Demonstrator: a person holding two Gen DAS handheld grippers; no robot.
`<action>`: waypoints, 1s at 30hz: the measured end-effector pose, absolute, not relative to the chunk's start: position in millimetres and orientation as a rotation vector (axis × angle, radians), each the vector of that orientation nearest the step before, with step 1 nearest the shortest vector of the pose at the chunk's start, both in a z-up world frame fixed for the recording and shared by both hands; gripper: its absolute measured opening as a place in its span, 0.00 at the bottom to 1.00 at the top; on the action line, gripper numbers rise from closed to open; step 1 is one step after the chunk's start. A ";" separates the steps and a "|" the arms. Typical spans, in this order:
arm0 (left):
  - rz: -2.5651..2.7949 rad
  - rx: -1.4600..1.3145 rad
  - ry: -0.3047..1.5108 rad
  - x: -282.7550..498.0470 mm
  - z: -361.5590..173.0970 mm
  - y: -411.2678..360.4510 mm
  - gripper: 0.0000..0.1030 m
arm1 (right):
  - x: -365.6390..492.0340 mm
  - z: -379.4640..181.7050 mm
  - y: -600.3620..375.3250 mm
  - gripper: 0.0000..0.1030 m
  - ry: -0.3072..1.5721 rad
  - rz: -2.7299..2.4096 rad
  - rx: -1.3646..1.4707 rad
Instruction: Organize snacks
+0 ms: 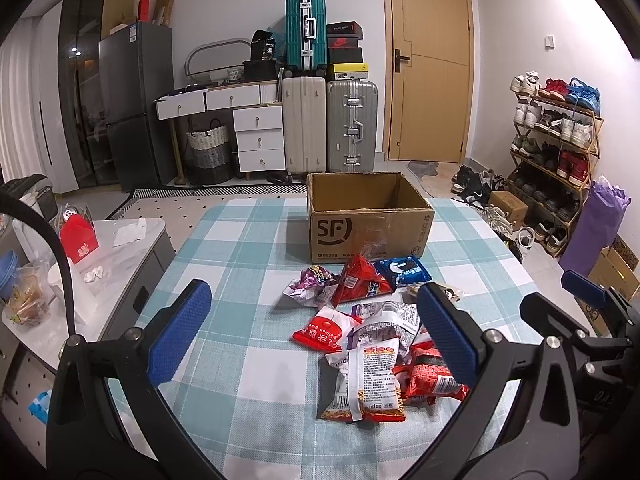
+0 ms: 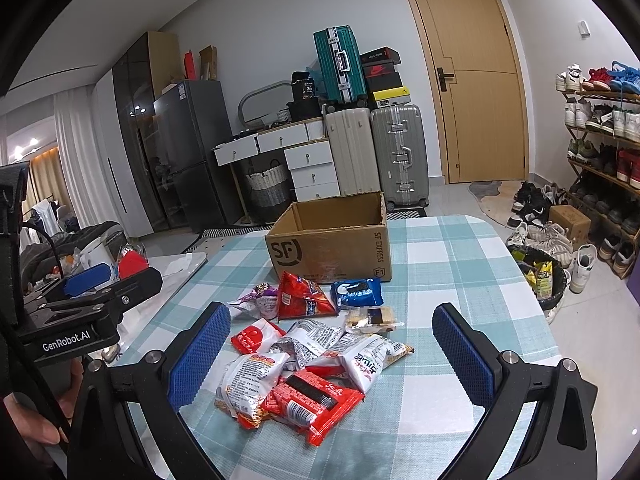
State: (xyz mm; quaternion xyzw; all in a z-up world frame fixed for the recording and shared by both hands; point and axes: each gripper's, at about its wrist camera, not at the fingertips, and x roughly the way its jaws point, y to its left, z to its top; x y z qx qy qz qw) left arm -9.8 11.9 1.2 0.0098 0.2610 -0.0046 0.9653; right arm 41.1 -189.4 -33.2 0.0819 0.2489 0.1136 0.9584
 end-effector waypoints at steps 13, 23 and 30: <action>-0.017 0.019 0.538 -9.0 -2.1 13.5 1.00 | 39.9 -33.6 -188.1 1.00 0.508 0.235 0.176; -0.058 0.013 0.622 5.4 -34.2 20.4 1.00 | 39.0 -35.3 -189.3 1.00 0.510 0.236 0.179; -0.133 0.005 0.704 23.5 -72.8 20.6 1.00 | 39.6 -52.9 -192.6 1.00 0.514 0.280 0.198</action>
